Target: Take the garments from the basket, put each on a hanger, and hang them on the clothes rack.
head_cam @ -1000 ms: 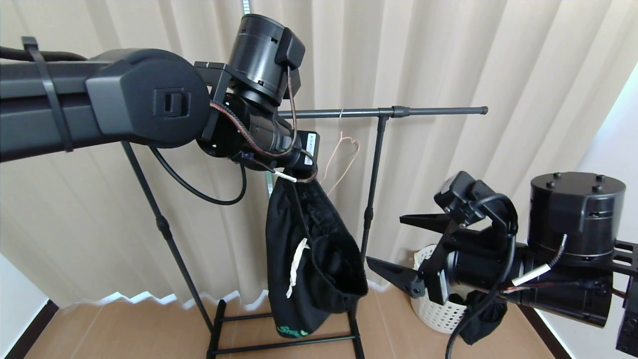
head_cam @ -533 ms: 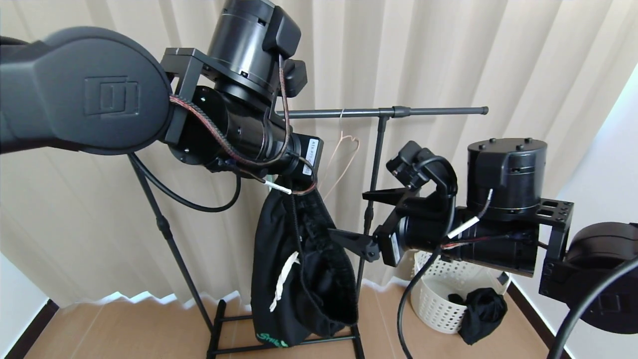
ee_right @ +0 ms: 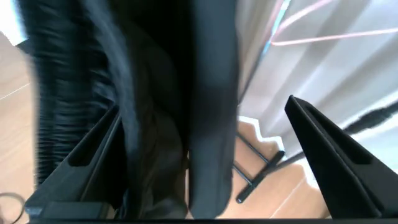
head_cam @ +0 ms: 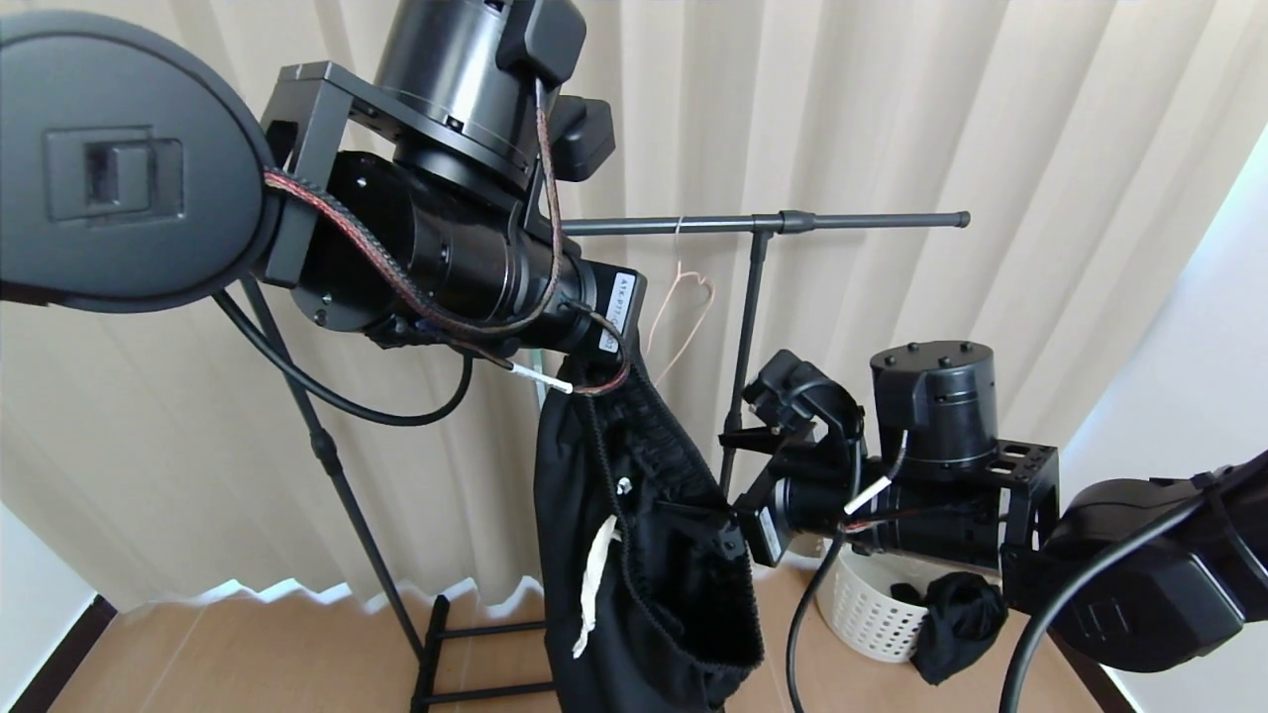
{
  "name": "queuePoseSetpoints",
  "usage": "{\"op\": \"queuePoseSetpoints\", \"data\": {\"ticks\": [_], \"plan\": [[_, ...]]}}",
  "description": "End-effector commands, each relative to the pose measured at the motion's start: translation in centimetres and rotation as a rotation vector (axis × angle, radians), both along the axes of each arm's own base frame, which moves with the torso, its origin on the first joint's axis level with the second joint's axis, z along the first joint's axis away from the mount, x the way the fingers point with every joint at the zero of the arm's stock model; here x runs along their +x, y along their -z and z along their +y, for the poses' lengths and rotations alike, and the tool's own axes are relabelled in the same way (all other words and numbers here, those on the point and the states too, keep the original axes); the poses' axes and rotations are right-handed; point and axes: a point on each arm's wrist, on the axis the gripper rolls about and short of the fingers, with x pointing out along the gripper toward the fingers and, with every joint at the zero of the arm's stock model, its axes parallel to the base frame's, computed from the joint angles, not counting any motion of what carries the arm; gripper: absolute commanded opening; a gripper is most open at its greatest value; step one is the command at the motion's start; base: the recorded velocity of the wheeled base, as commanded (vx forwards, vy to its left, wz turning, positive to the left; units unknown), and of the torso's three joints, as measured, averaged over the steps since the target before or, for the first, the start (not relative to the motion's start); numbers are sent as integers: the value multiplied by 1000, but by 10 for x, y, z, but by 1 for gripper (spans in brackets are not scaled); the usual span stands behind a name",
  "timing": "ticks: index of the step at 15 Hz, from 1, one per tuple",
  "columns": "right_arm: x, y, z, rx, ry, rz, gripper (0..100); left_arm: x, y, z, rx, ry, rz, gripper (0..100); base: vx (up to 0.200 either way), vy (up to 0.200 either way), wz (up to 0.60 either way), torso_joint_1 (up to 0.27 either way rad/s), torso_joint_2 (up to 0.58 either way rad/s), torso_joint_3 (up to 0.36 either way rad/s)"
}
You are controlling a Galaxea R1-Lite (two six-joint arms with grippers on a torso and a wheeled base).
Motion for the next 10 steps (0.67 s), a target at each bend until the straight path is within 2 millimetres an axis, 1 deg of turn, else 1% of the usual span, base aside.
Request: {"op": "queuePoseSetpoints", "data": {"ticks": [1, 2, 3, 5, 7, 8, 10], "plan": [[0, 20, -15, -26, 36, 27, 100, -4, -5, 4, -10, 0, -11, 0, 0, 0, 0, 0, 0, 0], [1, 27, -19, -42, 41, 32, 100, -5, -4, 5, -7, 0, -7, 0, 0, 0, 0, 0, 0, 0], [3, 31, -21, -51, 44, 26, 0, -5, -3, 4, -5, 0, -5, 0, 0, 0, 0, 0, 0, 0], [4, 33, -20, -52, 41, 12, 0, -5, -1, 5, 0, 2, 1, 0, 0, 0, 0, 0, 0, 0], [7, 29, -26, -44, 62, 4, 0, -7, 1, 7, 9, 2, 10, 0, 0, 0, 0, 0, 0, 0], [11, 26, -38, -42, 106, -5, 0, -8, 7, 8, 23, 0, 26, 0, 0, 0, 0, 0, 0, 0], [12, 15, -55, -34, 184, -32, 0, -7, 17, 11, 49, -5, 56, 0, 0, 0, 0, 0, 0, 0]]}}
